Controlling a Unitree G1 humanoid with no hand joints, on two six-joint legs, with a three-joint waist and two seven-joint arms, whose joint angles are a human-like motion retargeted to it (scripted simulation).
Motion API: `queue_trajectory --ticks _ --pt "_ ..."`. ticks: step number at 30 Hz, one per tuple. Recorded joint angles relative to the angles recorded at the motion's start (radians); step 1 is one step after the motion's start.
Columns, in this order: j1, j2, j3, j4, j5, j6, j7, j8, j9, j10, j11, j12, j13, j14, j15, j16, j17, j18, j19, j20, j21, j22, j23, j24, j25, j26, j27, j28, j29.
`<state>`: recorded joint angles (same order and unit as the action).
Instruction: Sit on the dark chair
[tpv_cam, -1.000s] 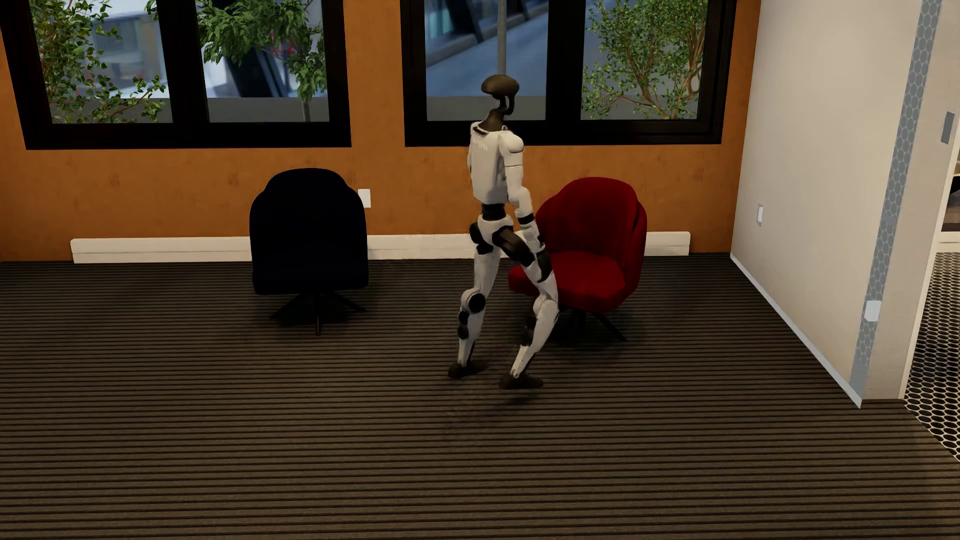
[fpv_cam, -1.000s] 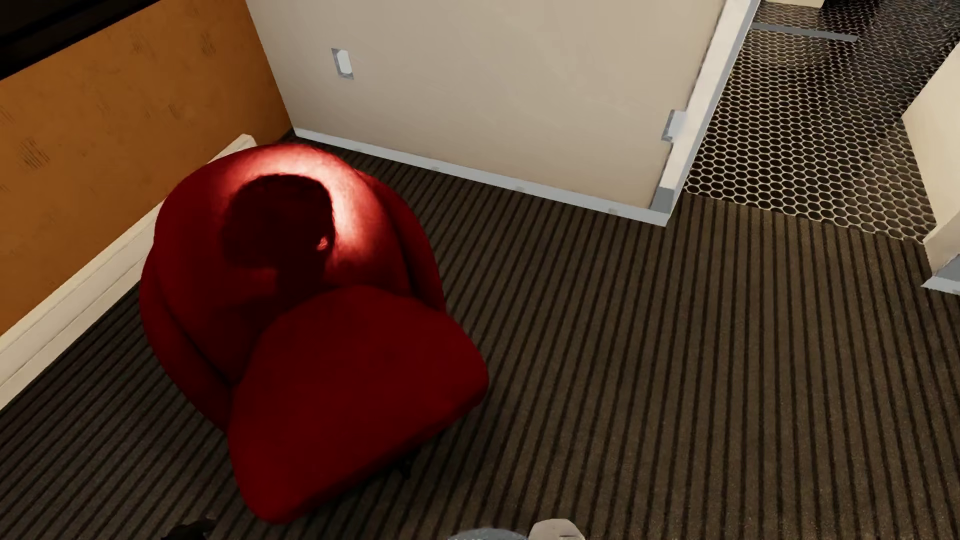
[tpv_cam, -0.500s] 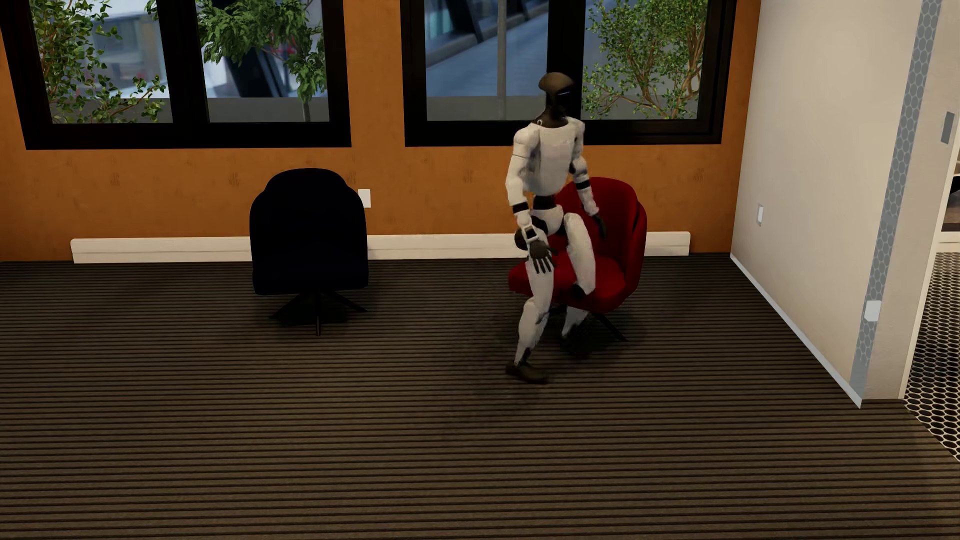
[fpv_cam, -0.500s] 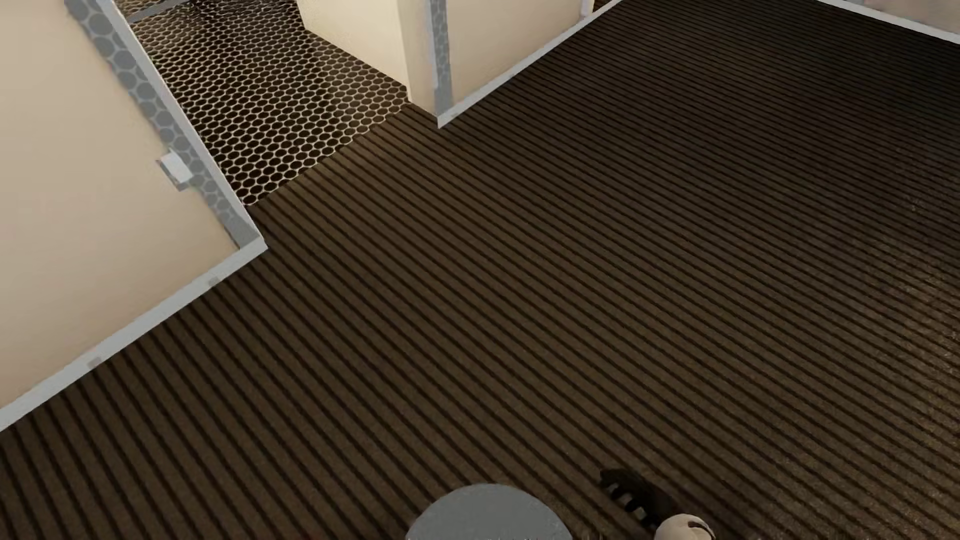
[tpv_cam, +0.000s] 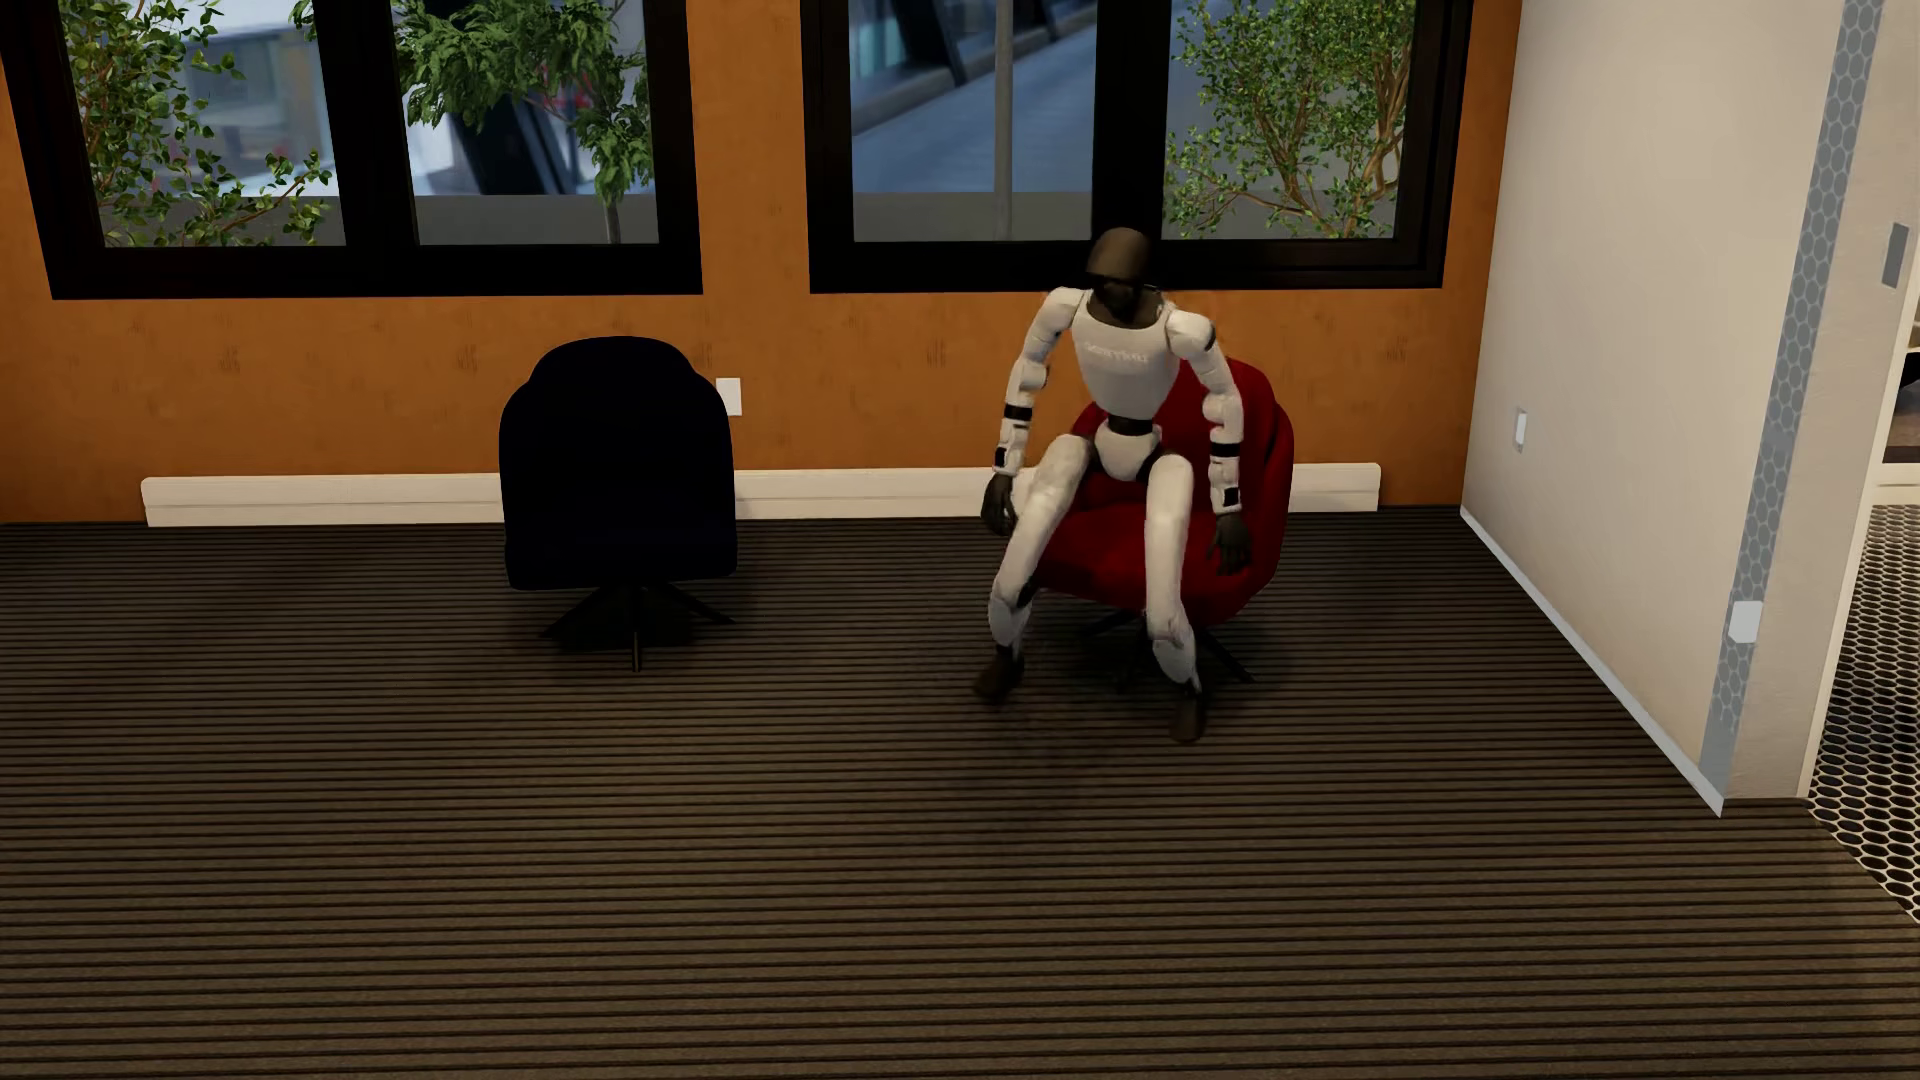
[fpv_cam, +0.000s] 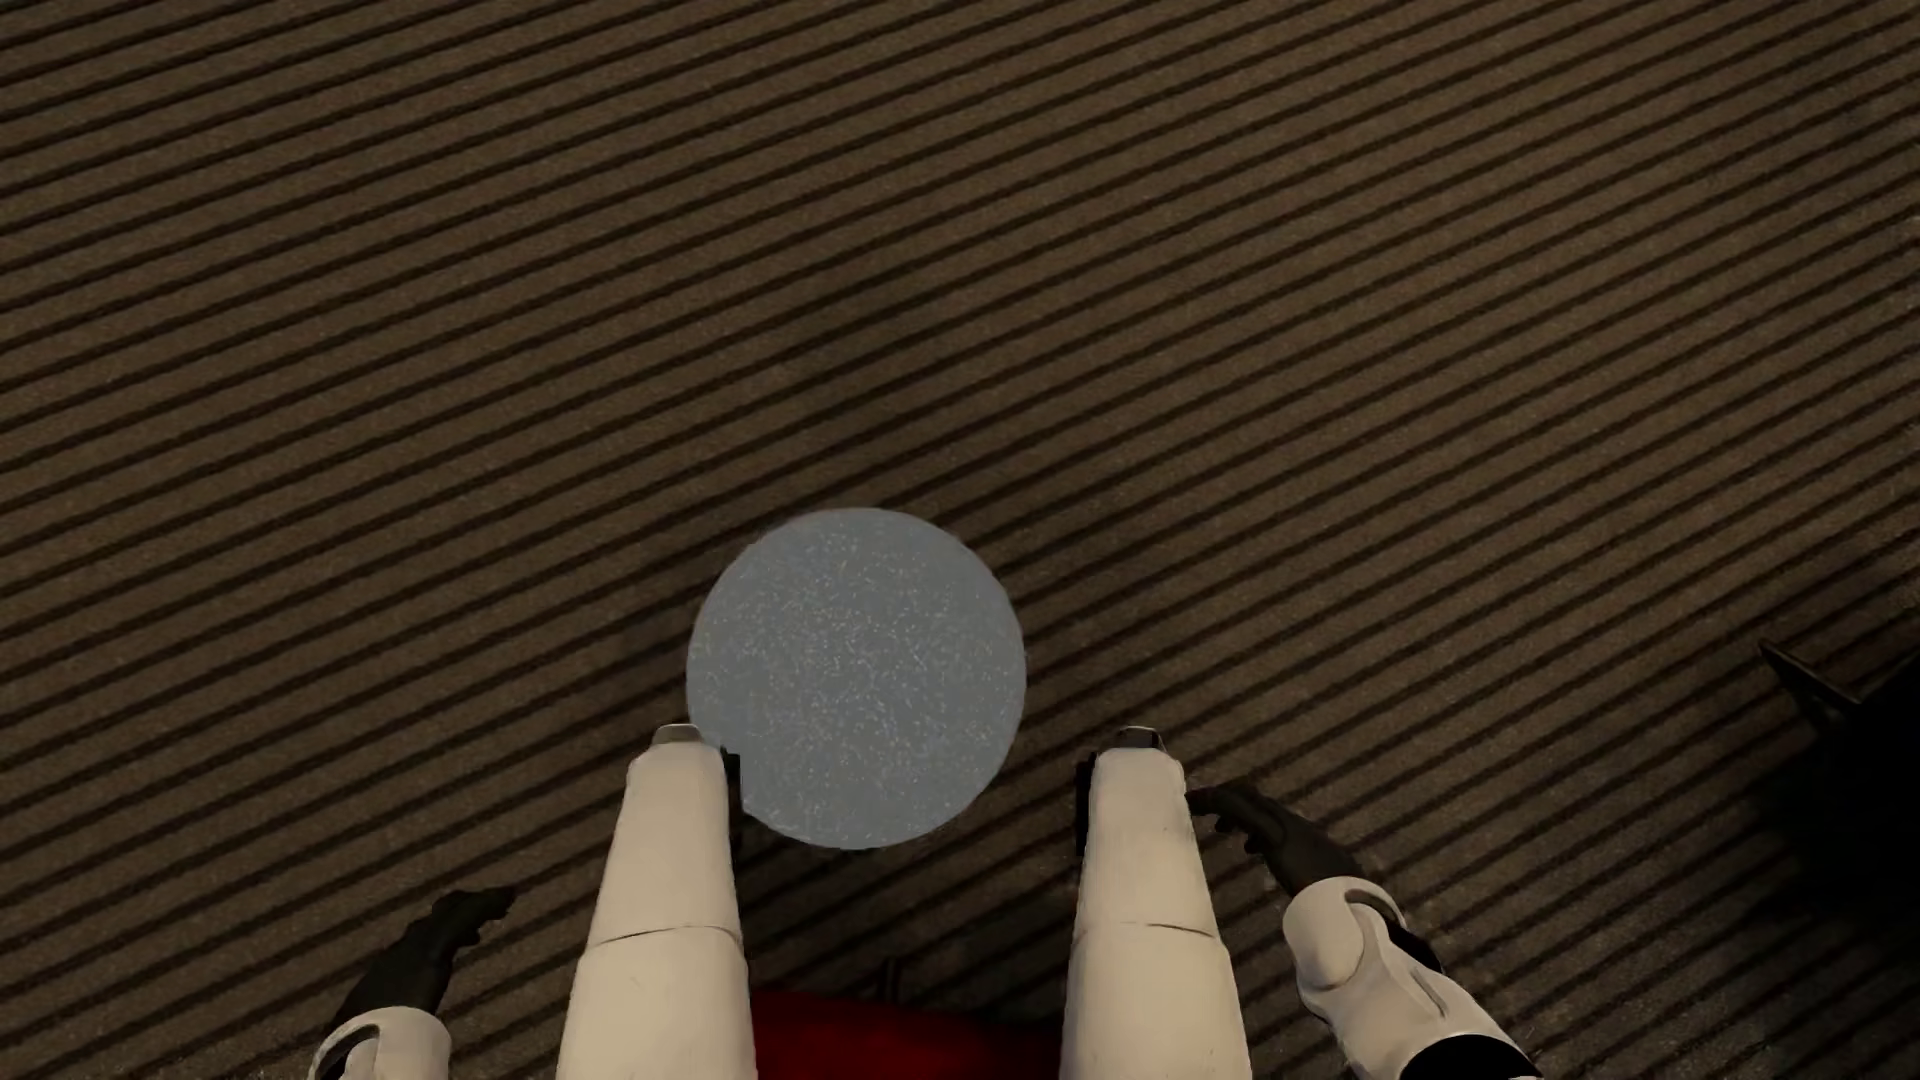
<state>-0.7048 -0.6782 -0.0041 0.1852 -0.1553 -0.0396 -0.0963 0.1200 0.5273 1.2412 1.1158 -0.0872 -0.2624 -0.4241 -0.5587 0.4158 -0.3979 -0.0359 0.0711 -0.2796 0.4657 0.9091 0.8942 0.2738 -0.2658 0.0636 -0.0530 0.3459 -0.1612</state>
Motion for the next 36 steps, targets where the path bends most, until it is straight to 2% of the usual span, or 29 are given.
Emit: queue_trajectory --ticks 1,2,4,5,6,7,8,9,10,12,13,15,16,18,19,20,21,22,23,24,25,26,27,28,29,30,31,33,36 --pt "-0.088 -0.119 -0.003 0.016 -0.018 -0.018 -0.003 0.012 0.02 0.104 0.112 0.005 -0.021 -0.014 -0.031 0.025 -0.016 -0.011 0.041 0.014 -0.013 -0.031 0.009 0.018 0.004 -0.015 0.018 -0.018 0.028" --pt "-0.169 -0.187 -0.012 0.014 -0.045 -0.011 -0.023 -0.016 0.061 0.211 0.204 -0.001 -0.036 -0.048 -0.08 0.044 -0.036 -0.023 0.046 0.01 -0.028 -0.068 -0.001 0.037 0.031 -0.003 0.03 -0.019 0.011" --pt "-0.262 -0.332 -0.012 0.026 -0.063 -0.019 -0.037 0.049 0.14 0.39 0.391 -0.052 -0.078 -0.103 -0.114 0.066 -0.069 -0.042 0.101 -0.007 -0.02 -0.081 0.023 0.025 0.068 -0.005 0.032 -0.01 -0.032" --pt "-0.295 -0.388 -0.016 0.035 -0.051 -0.02 -0.055 0.065 0.171 0.465 0.463 -0.064 -0.095 -0.132 -0.12 0.072 -0.074 -0.046 0.106 0.002 -0.008 -0.094 0.028 0.015 0.07 0.002 0.024 0.012 -0.07" --pt "-0.33 -0.433 -0.017 0.032 -0.041 -0.019 -0.068 0.082 0.196 0.536 0.532 -0.074 -0.109 -0.161 -0.125 0.084 -0.081 -0.046 0.111 -0.002 -0.02 -0.1 0.027 0.015 0.074 0.022 0.036 0.029 -0.017" --pt "-0.354 -0.48 -0.021 0.027 -0.04 -0.021 -0.07 0.106 0.214 0.584 0.593 -0.09 -0.109 -0.164 -0.124 0.088 -0.087 -0.052 0.112 -0.01 -0.042 -0.105 0.006 0.025 0.064 0.031 0.049 0.057 0.002" --pt "-0.37 -0.506 -0.023 0.021 -0.037 -0.017 -0.091 0.132 0.229 0.64 0.646 -0.098 -0.096 -0.195 -0.126 0.099 -0.088 -0.073 0.123 -0.056 -0.046 -0.113 -0.016 -0.024 0.086 0.016 0.032 0.084 -0.004" --pt "-0.367 -0.503 -0.028 0.03 -0.04 -0.015 -0.096 0.14 0.252 0.675 0.677 -0.12 -0.091 -0.198 -0.131 0.11 -0.084 -0.1 0.129 -0.051 -0.055 -0.111 -0.024 -0.005 0.078 0.039 0.029 0.111 -0.004" --pt "-0.346 -0.492 -0.031 0.04 -0.04 -0.016 -0.096 0.14 0.268 0.693 0.685 -0.143 -0.088 -0.215 -0.12 0.116 -0.066 -0.102 0.137 -0.038 -0.053 -0.108 -0.021 -0.005 0.08 0.042 0.018 0.072 -0.002" --pt "-0.305 -0.447 -0.023 0.074 -0.044 -0.019 -0.087 0.128 0.284 0.706 0.686 -0.164 -0.063 -0.204 -0.103 0.1 -0.027 -0.113 0.154 -0.028 -0.06 -0.095 0.011 -0.019 0.073 0.063 0.016 0.11 -0.025" --pt "-0.288 -0.426 -0.021 0.07 -0.06 -0.016 -0.085 0.119 0.281 0.718 0.697 -0.161 -0.034 -0.21 -0.105 0.098 -0.016 -0.108 0.167 -0.04 -0.063 -0.089 -0.005 -0.024 0.079 0.057 0.003 0.105 -0.041" --pt "-0.247 -0.379 -0.018 0.061 -0.076 -0.015 -0.088 0.11 0.268 0.739 0.719 -0.156 0.003 -0.206 -0.121 0.093 0.009 -0.094 0.174 -0.063 -0.095 -0.064 0.019 -0.001 0.026 0.056 0.014 0.084 0.023" --pt "-0.228 -0.354 -0.017 0.059 -0.083 -0.012 -0.091 0.101 0.26 0.75 0.728 -0.16 0.019 -0.215 -0.132 0.082 0.028 -0.086 0.174 -0.079 -0.089 -0.028 0.049 -0.005 0.012 0.043 0.01 0.072 0.015" --pt "-0.186 -0.299 -0.017 0.06 -0.102 -0.012 -0.084 0.093 0.25 0.757 0.725 -0.163 0.036 -0.229 -0.158 0.054 0.072 -0.076 0.186 -0.123 -0.08 0.042 0.119 -0.03 0.017 0.066 0.034 0.095 -0.024" --pt "-0.18 -0.284 -0.011 0.062 -0.111 -0.01 -0.079 0.089 0.24 0.757 0.721 -0.18 0.039 -0.236 -0.165 0.031 0.089 -0.071 0.191 -0.143 -0.086 0.096 0.153 -0.039 0.041 0.057 -0.017 0.085 -0.032" --pt "-0.178 -0.279 -0.011 0.063 -0.116 -0.006 -0.08 0.09 0.228 0.758 0.722 -0.185 0.03 -0.24 -0.171 0.018 0.116 -0.072 0.194 -0.145 -0.11 0.119 0.191 -0.05 0.111 0.06 0.004 0.076 -0.051" --pt "-0.167 -0.269 -0.014 0.058 -0.127 -0.006 -0.073 0.093 0.224 0.754 0.725 -0.185 0.033 -0.241 -0.166 0.008 0.128 -0.066 0.228 -0.145 -0.119 0.128 0.206 -0.056 0.133 0.061 0.018 0.076 -0.095" --pt "-0.161 -0.255 -0.013 0.058 -0.129 -0.002 -0.068 0.087 0.221 0.752 0.722 -0.184 0.035 -0.228 -0.173 -0.005 0.124 -0.068 0.215 -0.145 -0.123 0.137 0.213 -0.064 0.13 0.055 0.029 0.075 -0.108" --pt "-0.151 -0.247 -0.013 0.054 -0.129 -0.003 -0.066 0.09 0.222 0.748 0.724 -0.183 0.03 -0.224 -0.169 -0.011 0.115 -0.066 0.215 -0.147 -0.117 0.155 0.215 -0.052 0.129 0.085 0.031 0.098 -0.106" --pt "-0.138 -0.232 -0.01 0.05 -0.127 -0.001 -0.066 0.089 0.226 0.751 0.724 -0.18 0.034 -0.226 -0.167 -0.02 0.106 -0.071 0.216 -0.151 -0.108 0.157 0.207 -0.06 0.125 0.083 0.019 0.103 -0.109" --pt "-0.128 -0.221 -0.009 0.044 -0.125 -0.002 -0.067 0.086 0.222 0.748 0.723 -0.174 0.046 -0.228 -0.168 -0.022 0.094 -0.059 0.208 -0.158 -0.087 0.161 0.179 -0.061 0.087 0.082 0.023 0.1 -0.113" --pt "-0.12 -0.213 -0.005 0.036 -0.122 -0.004 -0.071 0.088 0.224 0.749 0.724 -0.168 0.052 -0.228 -0.164 -0.03 0.092 -0.06 0.208 -0.16 -0.088 0.165 0.161 -0.05 0.055 0.085 0.034 0.102 -0.078" --pt "-0.116 -0.206 -0.004 0.027 -0.117 -0.008 -0.074 0.089 0.227 0.75 0.723 -0.168 0.045 -0.231 -0.164 -0.031 0.098 -0.059 0.205 -0.154 -0.087 0.173 0.167 -0.045 0.039 0.067 0.032 0.096 -0.084" --pt "-0.114 -0.194 -0.002 0.019 -0.112 -0.014 -0.075 0.087 0.234 0.747 0.714 -0.17 0.039 -0.227 -0.181 -0.029 0.102 -0.066 0.163 -0.155 -0.088 0.174 0.172 -0.047 0.033 0.072 0.043 0.091 -0.087" --pt "-0.116 -0.197 -0.001 0.01 -0.108 -0.02 -0.077 0.086 0.232 0.739 0.721 -0.161 0.043 -0.192 -0.172 -0.024 0.107 -0.064 0.169 -0.159 -0.085 0.17 0.166 -0.049 0.04 0.081 0.053 0.097 -0.087" --pt "-0.112 -0.192 0.0 0.007 -0.103 -0.023 -0.078 0.086 0.245 0.735 0.717 -0.162 0.037 -0.189 -0.181 -0.024 0.106 -0.073 0.152 -0.155 -0.086 0.171 0.175 -0.05 0.039 0.073 0.047 0.095 -0.086" --pt "-0.125 -0.201 -0.002 0.005 -0.102 -0.026 -0.082 0.087 0.248 0.735 0.724 -0.161 0.034 -0.183 -0.164 -0.017 0.107 -0.085 0.176 -0.142 -0.084 0.168 0.173 -0.056 0.04 0.059 0.037 0.084 -0.07" --pt "-0.134 -0.209 -0.006 -0.003 -0.103 -0.037 -0.078 0.088 0.264 0.724 0.724 -0.159 0.03 -0.164 -0.163 -0.01 0.111 -0.082 0.176 -0.128 -0.084 0.17 0.171 -0.053 0.044 0.061 0.031 0.085 -0.069" --pt "-0.159 -0.243 -0.01 0.001 -0.102 -0.04 -0.073 0.092 0.271 0.718 0.727 -0.138 0.022 -0.154 -0.164 0.003 0.099 -0.086 0.184 -0.108 -0.083 0.149 0.168 -0.054 0.035 0.03 0.019 0.067 -0.053"
